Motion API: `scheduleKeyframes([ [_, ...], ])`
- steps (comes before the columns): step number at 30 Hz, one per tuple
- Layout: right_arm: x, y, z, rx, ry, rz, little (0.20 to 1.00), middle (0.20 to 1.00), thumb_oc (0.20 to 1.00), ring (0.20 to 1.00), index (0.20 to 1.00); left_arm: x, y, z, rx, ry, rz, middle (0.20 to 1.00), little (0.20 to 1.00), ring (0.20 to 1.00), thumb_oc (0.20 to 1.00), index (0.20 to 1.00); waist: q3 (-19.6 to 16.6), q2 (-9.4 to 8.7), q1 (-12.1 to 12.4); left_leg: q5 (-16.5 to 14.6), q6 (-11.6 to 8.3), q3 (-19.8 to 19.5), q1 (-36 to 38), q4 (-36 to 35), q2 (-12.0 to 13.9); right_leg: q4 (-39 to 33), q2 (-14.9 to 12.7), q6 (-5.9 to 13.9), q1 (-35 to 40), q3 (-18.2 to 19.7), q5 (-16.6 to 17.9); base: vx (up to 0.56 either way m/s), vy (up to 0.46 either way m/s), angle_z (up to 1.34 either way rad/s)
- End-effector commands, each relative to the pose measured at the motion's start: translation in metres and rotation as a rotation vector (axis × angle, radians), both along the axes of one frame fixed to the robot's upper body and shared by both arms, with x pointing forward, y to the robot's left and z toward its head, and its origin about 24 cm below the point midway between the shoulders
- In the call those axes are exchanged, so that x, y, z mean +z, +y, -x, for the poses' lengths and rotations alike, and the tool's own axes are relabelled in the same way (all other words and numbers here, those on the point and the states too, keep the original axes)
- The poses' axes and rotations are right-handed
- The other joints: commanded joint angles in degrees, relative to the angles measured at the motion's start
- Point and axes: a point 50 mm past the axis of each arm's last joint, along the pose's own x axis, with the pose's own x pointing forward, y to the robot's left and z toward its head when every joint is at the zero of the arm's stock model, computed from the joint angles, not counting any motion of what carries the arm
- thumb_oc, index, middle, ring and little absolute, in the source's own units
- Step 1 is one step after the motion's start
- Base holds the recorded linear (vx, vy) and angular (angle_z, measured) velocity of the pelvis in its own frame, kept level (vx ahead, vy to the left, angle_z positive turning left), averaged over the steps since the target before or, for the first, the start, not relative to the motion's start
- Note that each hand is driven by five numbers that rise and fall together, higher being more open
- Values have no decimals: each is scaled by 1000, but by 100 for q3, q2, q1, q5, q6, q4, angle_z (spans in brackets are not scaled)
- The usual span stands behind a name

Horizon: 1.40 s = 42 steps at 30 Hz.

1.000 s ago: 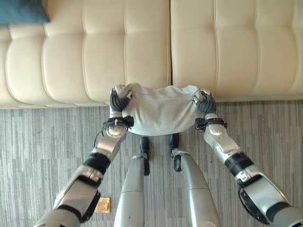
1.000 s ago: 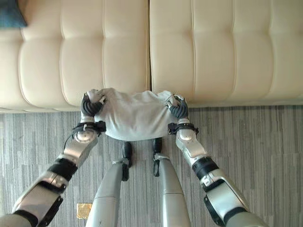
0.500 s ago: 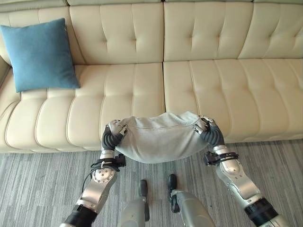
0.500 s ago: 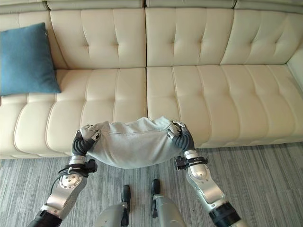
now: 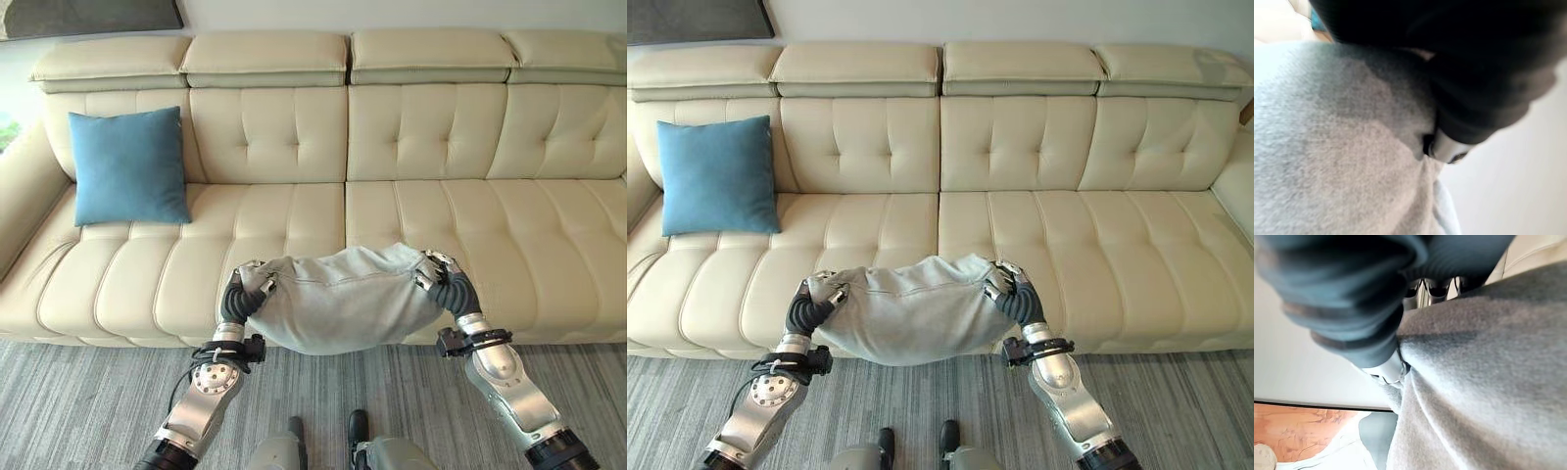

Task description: Pick up all the scattered cushions and arrange them neatly on the sofa.

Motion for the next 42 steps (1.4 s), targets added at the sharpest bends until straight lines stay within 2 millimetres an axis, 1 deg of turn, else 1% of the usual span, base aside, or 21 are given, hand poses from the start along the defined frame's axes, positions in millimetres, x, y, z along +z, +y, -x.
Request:
scheduleKeyframes([
  [1, 52, 36, 5, 175, -269, -104, 200, 200, 200, 200, 200, 28, -24, -5, -135, -156, 3, 200, 200, 200, 200, 200, -367, -171, -26, 81, -169, 164, -366, -421, -84, -109, -25, 668, 444, 268, -500, 154, 33, 10],
  [3, 51, 36, 4, 166, -263, -110, 200, 200, 200, 200, 200, 28, -21, -3, -123, -156, -5, 200, 200, 200, 200, 200, -379, -156, 83, 323, -174, 200, -572, -671, -237, -144, 97, 674, 576, 388, -565, 184, 32, 5],
  [5, 50, 35, 3, 155, -258, -112, 200, 200, 200, 200, 200, 25, -18, -1, -110, -145, -10, 200, 200, 200, 200, 200, -396, -144, 188, 546, -185, 300, -666, -862, -290, -171, 212, 662, 758, 519, -626, 231, 35, -26],
  [8, 48, 35, 2, 146, -245, -128, 200, 200, 200, 200, 200, 23, -16, 1, -96, -137, -1, 200, 200, 200, 200, 200, -426, -127, 318, 675, -160, 404, -826, -884, -343, -216, 297, 664, 1049, 733, -709, 264, 86, -57],
  [9, 47, 36, 2, 156, -241, -133, 200, 200, 200, 200, 200, 22, -14, 2, -93, -134, -1, 200, 200, 200, 200, 200, -452, -109, 351, 640, -115, 397, -734, -958, -318, -159, 309, 674, 1100, 818, -763, 301, 146, -66],
  [12, 45, 40, 2, 180, -224, -149, 200, 200, 200, 200, 200, 20, -10, 7, -86, -124, 9, 200, 200, 200, 200, 200, -539, -165, 417, 499, 42, 368, -544, -864, -371, 65, 127, 807, 1232, 1004, -819, 320, 181, -83],
  [13, 43, 46, 1, 208, -211, -162, 200, 200, 200, 200, 200, 20, -6, 7, -76, -121, 4, 200, 200, 200, 200, 200, -578, -204, 496, 302, 150, 492, -420, -754, -358, 344, -43, 937, 1187, 1065, -829, 321, 223, -65],
  [15, 46, 52, 0, 235, -219, -171, 200, 200, 200, 200, 200, 20, -4, 8, -78, -119, -1, 200, 200, 200, 200, 200, -549, -199, 533, 153, 275, 565, -283, -665, -367, 963, -215, 1111, 961, 1089, -599, 250, 180, -59],
  [16, 49, 56, -1, 255, -237, -171, 200, 200, 200, 200, 200, 24, -1, 6, -73, -136, -26, 200, 200, 200, 200, 200, -517, -164, 524, -53, 370, 592, -122, -597, -395, 1369, -373, 1298, 698, 963, -344, 144, 92, -65],
  [17, 49, 57, -1, 255, -237, -171, 200, 200, 200, 200, 200, 24, -1, 6, -73, -136, -26, 200, 200, 200, 200, 200, -514, -166, 521, -57, 371, 590, -120, -594, -398, 1370, -376, 1299, 702, 960, -348, 179, 96, -41],
  [18, 53, 59, -2, 274, -253, -161, 200, 200, 200, 200, 200, 25, -1, 5, -74, -147, -30, 200, 200, 200, 200, 200, -521, -102, 489, -150, 387, 577, 84, -706, -427, 1135, -522, 1246, 523, 762, -292, 116, 34, 12],
  [21, 59, 63, -4, 303, -275, -157, 200, 200, 200, 200, 200, 29, -1, 4, -79, -163, -21, 200, 200, 200, 200, 200, -492, 45, 427, -249, 375, 487, 334, -889, -354, 819, -588, 1186, 58, 566, -282, 134, -13, -16],
  [24, 61, 65, -6, 317, -281, -148, 200, 200, 200, 200, 200, 30, -3, 2, -81, -167, -14, 200, 200, 200, 200, 200, -383, 99, 298, -355, 349, 336, 609, -982, -353, 467, -677, 1235, -368, 591, 9, 154, -73, -9],
  [27, 60, 67, -6, 323, -283, -134, 200, 200, 200, 200, 200, 31, -6, 0, -78, -181, -8, 200, 200, 200, 200, 200, -245, 100, 197, -512, 254, 192, 902, -966, -361, 117, -777, 1322, -608, 588, 301, 175, -139, 41],
  [28, 58, 67, -7, 314, -281, -118, 200, 200, 200, 200, 200, 30, -8, -1, -74, -182, -7, 200, 200, 200, 200, 200, -221, 94, 151, -561, 222, 160, 963, -945, -355, 146, -784, 1339, -691, 603, 321, 178, -176, 22],
  [30, 57, 64, -4, 315, -276, -140, 200, 200, 200, 200, 200, 28, -10, 0, -101, -170, -10, 200, 200, 200, 200, 200, -283, -35, 144, -720, 147, 64, 964, -735, -407, -5, -832, 1337, -456, 638, 399, 178, -217, 22],
  [31, 58, 64, -4, 318, -279, -143, 200, 200, 200, 200, 200, 27, -10, 0, -103, -167, -4, 200, 200, 200, 200, 200, -317, -45, 161, -737, 114, 38, 979, -680, -382, -13, -832, 1306, -398, 593, 417, 177, -225, 71],
  [33, 58, 63, -3, 316, -278, -143, 200, 200, 200, 200, 200, 26, -10, 1, -99, -162, 7, 200, 200, 200, 200, 200, -378, -23, 143, -731, 67, -8, 1016, -687, -325, -20, -800, 1274, -336, 537, 404, 172, -175, 60],
  [34, 58, 62, -3, 320, -278, -138, 200, 200, 200, 200, 200, 24, -10, 2, -95, -152, 10, 200, 200, 200, 200, 200, -475, 14, 138, -733, -9, -71, 1129, -739, -229, 3, -723, 1213, -214, 441, 318, 213, -175, 38],
  [36, 60, 60, -2, 324, -285, -129, 200, 200, 200, 200, 200, 22, -10, 1, -89, -143, 5, 200, 200, 200, 200, 200, -533, 54, 112, -731, -49, -127, 1209, -802, -186, -3, -678, 1156, -102, 339, 221, 221, -169, 37],
  [42, 71, 66, -10, 341, -325, -95, 200, 200, 200, 200, 200, 28, -14, -12, -61, -174, 6, 200, 200, 200, 200, 200, -609, 160, 42, -592, -159, -186, 1393, -1141, -26, 9, -553, 1030, 8, 186, 7, 111, -79, 12],
])
